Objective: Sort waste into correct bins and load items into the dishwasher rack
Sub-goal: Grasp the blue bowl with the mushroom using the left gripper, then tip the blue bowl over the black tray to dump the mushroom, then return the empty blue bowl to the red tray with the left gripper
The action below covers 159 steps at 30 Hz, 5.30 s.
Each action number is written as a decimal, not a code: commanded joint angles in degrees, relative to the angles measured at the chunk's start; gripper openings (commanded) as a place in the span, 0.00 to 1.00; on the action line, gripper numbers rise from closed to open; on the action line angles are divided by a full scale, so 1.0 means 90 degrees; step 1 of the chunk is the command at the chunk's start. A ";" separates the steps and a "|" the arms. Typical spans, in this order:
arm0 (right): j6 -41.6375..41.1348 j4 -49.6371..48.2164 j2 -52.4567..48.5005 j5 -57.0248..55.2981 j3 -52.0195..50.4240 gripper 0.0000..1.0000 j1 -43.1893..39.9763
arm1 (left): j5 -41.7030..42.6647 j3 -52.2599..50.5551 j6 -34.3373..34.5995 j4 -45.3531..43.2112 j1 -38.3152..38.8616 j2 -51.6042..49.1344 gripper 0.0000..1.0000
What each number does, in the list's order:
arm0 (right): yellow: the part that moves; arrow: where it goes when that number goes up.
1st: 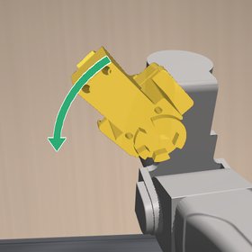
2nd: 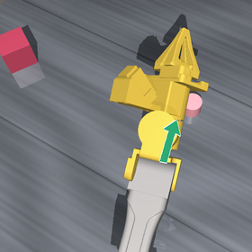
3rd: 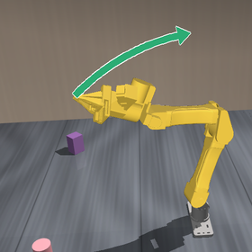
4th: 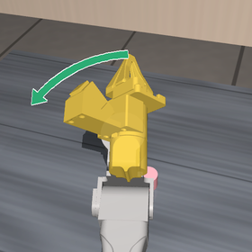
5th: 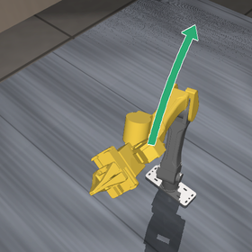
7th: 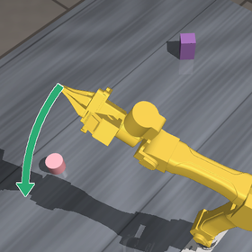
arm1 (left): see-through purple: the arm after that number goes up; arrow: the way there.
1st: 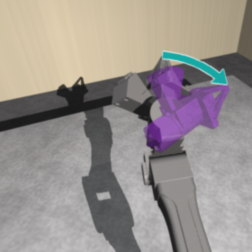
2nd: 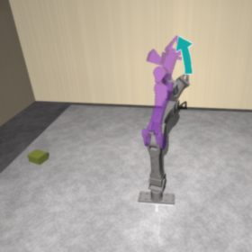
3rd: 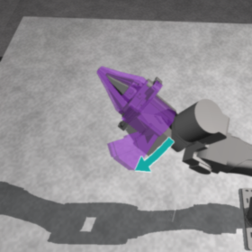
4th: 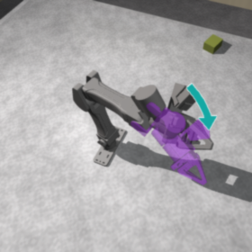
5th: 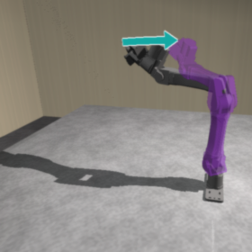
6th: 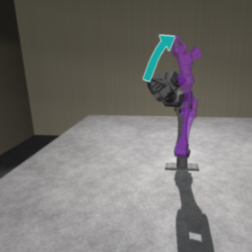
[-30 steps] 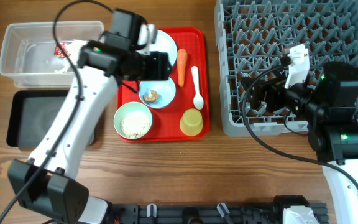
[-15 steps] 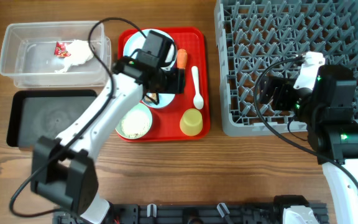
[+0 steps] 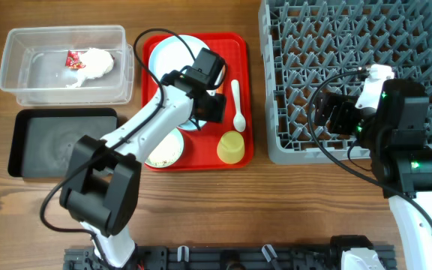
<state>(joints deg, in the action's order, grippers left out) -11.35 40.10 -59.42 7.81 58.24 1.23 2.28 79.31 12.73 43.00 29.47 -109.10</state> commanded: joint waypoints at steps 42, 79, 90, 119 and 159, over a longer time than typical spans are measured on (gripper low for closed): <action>-0.0090 -0.0022 -0.0032 -0.0104 0.0112 0.97 -0.0002 | -0.0163 0.1156 0.0236 0.0964 -0.0454 0.1328 0.04; -0.0087 -0.0015 -0.0211 -0.0100 0.0112 0.97 -0.0002 | 0.8439 -0.2336 -0.2390 0.0935 -0.8677 0.1812 0.04; -0.0075 0.0083 -0.0291 -0.0058 0.0112 0.97 -0.0002 | 0.9318 -0.2339 -0.2106 0.0984 -0.9709 0.1812 0.04; -0.0092 0.0027 -0.0291 -0.0056 0.0112 0.97 -0.0002 | 0.2013 -0.1416 -0.1161 -0.0903 -0.3024 0.3798 0.04; -0.0143 0.0177 -0.0291 0.0185 0.0112 0.99 -0.0002 | -0.0838 -0.0185 0.0321 0.0381 -0.0308 0.2040 0.70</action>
<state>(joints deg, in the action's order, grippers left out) -11.97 41.63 -61.73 8.12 58.24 1.23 -8.49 71.26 9.56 39.24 29.82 -100.03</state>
